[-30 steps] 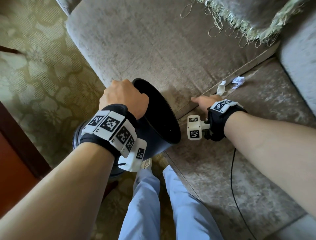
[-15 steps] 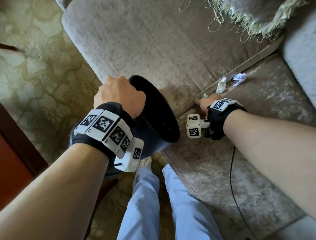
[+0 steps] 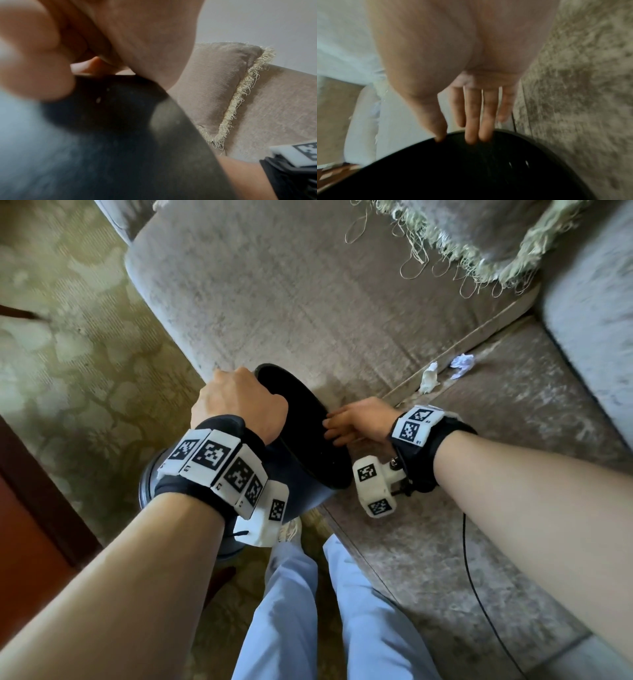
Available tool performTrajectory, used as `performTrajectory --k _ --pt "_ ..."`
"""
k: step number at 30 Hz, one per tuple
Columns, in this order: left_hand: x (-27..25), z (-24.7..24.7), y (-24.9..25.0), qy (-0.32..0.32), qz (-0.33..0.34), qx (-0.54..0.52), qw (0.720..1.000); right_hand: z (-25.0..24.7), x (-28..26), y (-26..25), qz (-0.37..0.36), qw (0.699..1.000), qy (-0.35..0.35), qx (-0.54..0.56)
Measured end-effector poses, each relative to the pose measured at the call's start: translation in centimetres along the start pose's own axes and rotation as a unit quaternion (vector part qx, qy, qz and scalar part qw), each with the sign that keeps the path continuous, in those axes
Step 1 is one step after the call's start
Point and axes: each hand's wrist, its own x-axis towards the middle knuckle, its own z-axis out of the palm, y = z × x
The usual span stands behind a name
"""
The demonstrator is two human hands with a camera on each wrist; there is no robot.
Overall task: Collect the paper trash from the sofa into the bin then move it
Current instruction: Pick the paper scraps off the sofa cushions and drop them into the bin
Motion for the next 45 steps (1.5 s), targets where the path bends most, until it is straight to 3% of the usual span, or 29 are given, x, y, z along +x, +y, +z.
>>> performTrajectory --k 2,4,7,14,18,23,29,32,34,36,39,41,43,45 --pt "0.0 -0.4 0.2 -0.006 -0.015 0.008 1.000 -2.4 0.5 0.3 -0.004 0.990 0.095 -0.103" --pt "0.2 -0.9 0.4 -0.017 -0.023 0.025 0.999 -5.6 0.4 1.0 -0.011 0.958 0.188 -0.217" --pt "0.5 -2.3 0.8 -0.042 -0.020 0.019 0.999 -8.9 0.5 2.3 0.028 0.937 0.285 -0.200" --pt "0.7 -3.6 4.9 -0.062 0.027 -0.001 0.998 -11.0 1.8 3.0 0.040 0.953 0.186 -0.234" --pt "1.2 -2.6 6.5 -0.043 0.030 0.020 0.998 -11.5 1.5 2.8 0.038 0.941 0.207 -0.264" --pt "1.3 -1.6 7.2 -0.012 0.048 0.054 0.997 -12.0 0.6 2.2 0.016 0.952 0.231 -0.202" --pt "1.4 -1.2 7.2 -0.001 0.046 0.055 0.997 -6.8 -2.2 -0.6 -0.039 0.997 0.026 -0.056" --pt "1.3 -1.0 7.0 0.006 0.048 0.048 0.998 -4.6 -3.1 -1.2 0.007 0.984 -0.153 -0.094" --pt "1.2 -1.0 7.0 0.013 0.048 0.049 0.998 -4.4 -3.1 -1.2 0.025 0.975 -0.192 -0.106" --pt "1.2 -0.9 7.0 0.017 0.048 0.050 0.997 -5.1 -3.1 -1.1 0.022 0.986 -0.148 -0.075" --pt "1.3 -0.8 7.0 0.014 0.052 0.041 0.998 -7.6 -2.1 -0.4 0.017 0.999 0.018 0.047" --pt "1.4 -0.8 6.9 0.013 0.054 0.031 0.998 -10.1 -1.1 0.1 -0.003 0.988 0.146 -0.046" --pt "1.5 -0.8 6.9 0.014 0.055 0.022 0.998 -12.6 -0.5 0.7 0.007 0.942 0.268 -0.199" --pt "1.6 -0.8 7.0 0.017 0.055 0.021 0.998 -14.3 -0.1 1.2 0.030 0.904 0.341 -0.254"
